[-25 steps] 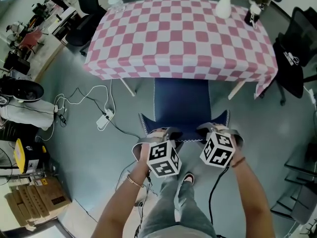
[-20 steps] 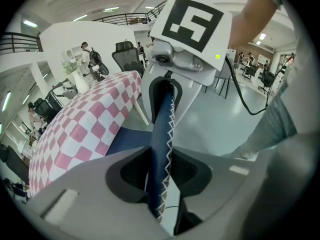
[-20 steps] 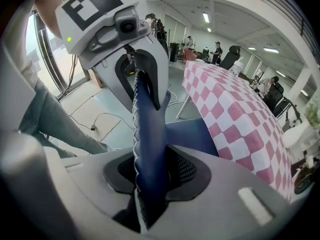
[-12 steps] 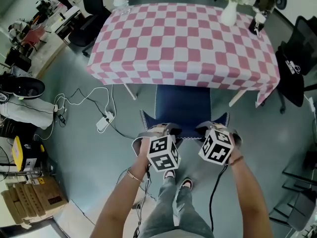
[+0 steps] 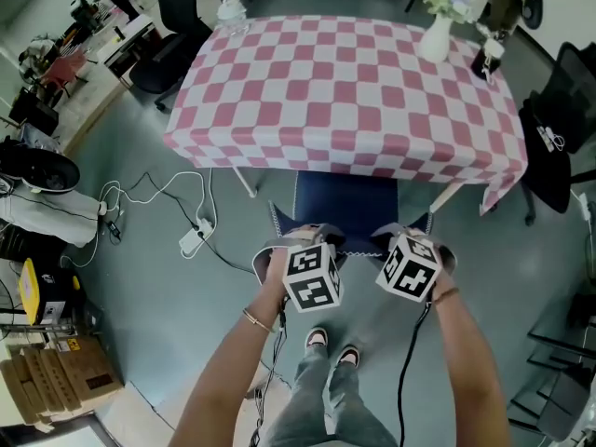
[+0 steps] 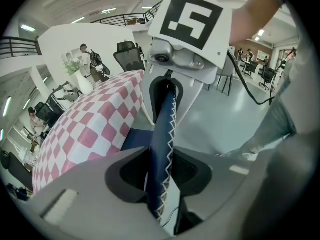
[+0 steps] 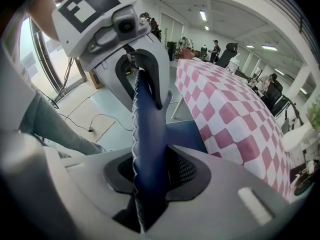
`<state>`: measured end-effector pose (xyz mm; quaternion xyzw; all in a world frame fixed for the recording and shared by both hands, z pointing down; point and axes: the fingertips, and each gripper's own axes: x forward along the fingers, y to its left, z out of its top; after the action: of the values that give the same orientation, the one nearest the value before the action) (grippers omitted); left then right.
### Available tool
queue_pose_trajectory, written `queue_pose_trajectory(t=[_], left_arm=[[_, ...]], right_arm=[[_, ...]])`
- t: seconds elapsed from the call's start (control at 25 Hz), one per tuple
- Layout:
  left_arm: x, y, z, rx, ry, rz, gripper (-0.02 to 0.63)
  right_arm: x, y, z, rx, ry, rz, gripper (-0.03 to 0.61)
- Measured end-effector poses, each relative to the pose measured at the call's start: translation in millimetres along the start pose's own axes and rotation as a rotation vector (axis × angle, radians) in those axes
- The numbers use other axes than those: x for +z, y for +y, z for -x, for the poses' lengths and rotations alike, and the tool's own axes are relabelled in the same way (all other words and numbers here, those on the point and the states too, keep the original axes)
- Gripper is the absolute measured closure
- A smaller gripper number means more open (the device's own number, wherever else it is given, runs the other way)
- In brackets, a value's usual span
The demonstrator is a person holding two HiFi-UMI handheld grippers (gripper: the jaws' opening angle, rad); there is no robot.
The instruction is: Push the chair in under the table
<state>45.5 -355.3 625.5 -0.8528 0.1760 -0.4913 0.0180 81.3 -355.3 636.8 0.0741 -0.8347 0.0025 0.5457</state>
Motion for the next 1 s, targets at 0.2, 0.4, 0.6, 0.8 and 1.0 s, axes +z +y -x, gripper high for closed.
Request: queue_pose_trajectory(t=[0.2,0.4,0.6,0.8,1.0], left_arm=[[-2,7,-2,0.014,0.005,0.002,0.506],[1,26,-10,0.026,0.006,-0.006,0.508],[3,47,-17,0.029,0.003,-0.017,0.509],[4,64,-20,0.047,-0.003,-0.036,0.510],[4,81,-25,0.044,0.001,-0.038,0.511]], right_arm=[[2,-6,-3,-0.009,-0.009,0.019,0.463],[4,-28,-7,-0.035,0.004,-0.001,0.463],[7,-49,-10,-0.048,0.009,-0.015,0.463],[11,-65,-12,-0.068,0.014,-0.017,0.463],[13,-81,-15,-0.073,0.017,-0.023,0.463]])
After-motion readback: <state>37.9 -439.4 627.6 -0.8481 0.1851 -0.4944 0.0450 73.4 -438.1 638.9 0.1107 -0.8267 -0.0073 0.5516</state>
